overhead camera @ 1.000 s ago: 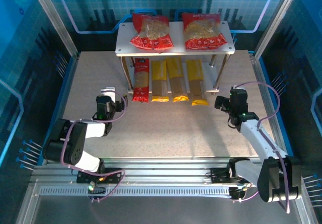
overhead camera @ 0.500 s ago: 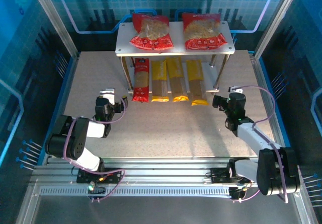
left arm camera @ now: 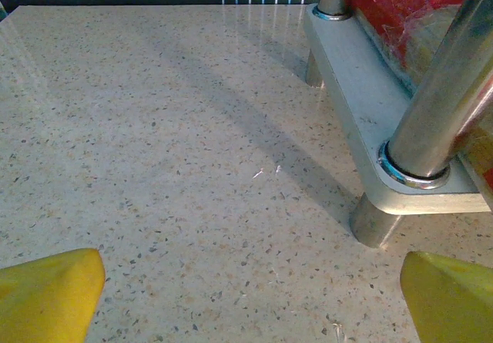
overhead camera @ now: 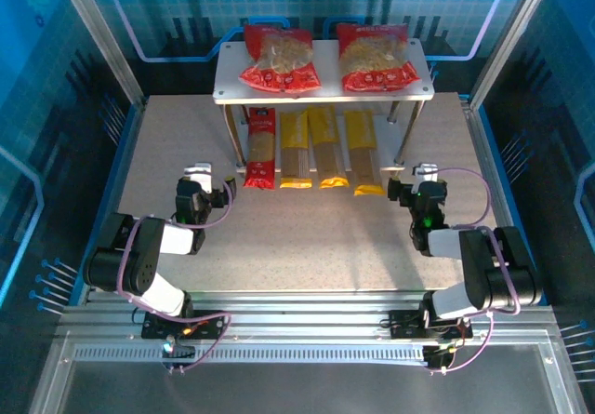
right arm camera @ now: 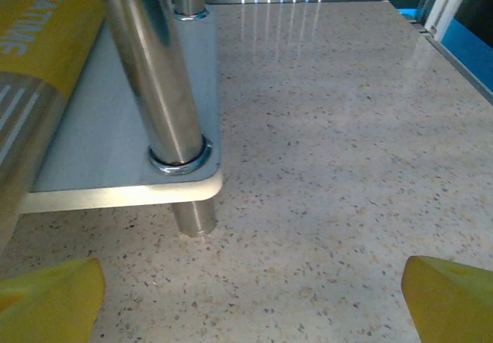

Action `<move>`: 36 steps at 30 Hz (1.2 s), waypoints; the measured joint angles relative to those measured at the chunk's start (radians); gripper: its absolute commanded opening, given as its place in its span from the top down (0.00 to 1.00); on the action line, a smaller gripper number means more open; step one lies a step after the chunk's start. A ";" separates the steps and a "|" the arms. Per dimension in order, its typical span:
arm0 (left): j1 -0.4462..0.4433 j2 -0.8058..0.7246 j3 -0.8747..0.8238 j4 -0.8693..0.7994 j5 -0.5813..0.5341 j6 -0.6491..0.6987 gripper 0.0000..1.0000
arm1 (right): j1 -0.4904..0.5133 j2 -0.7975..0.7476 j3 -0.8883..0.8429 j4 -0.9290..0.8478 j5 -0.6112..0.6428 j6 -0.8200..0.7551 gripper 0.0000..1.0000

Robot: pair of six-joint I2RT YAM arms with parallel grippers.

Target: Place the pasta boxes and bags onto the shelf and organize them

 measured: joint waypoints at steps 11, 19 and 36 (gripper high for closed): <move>0.001 0.000 0.000 0.000 0.003 0.000 0.01 | 0.014 0.081 0.037 0.058 -0.056 -0.072 0.00; 0.001 0.000 0.000 0.000 0.003 0.000 0.01 | 0.032 0.081 0.037 0.059 -0.011 -0.073 0.00; 0.002 0.000 0.000 0.000 0.003 0.000 0.01 | 0.034 0.081 0.037 0.059 0.008 -0.073 0.00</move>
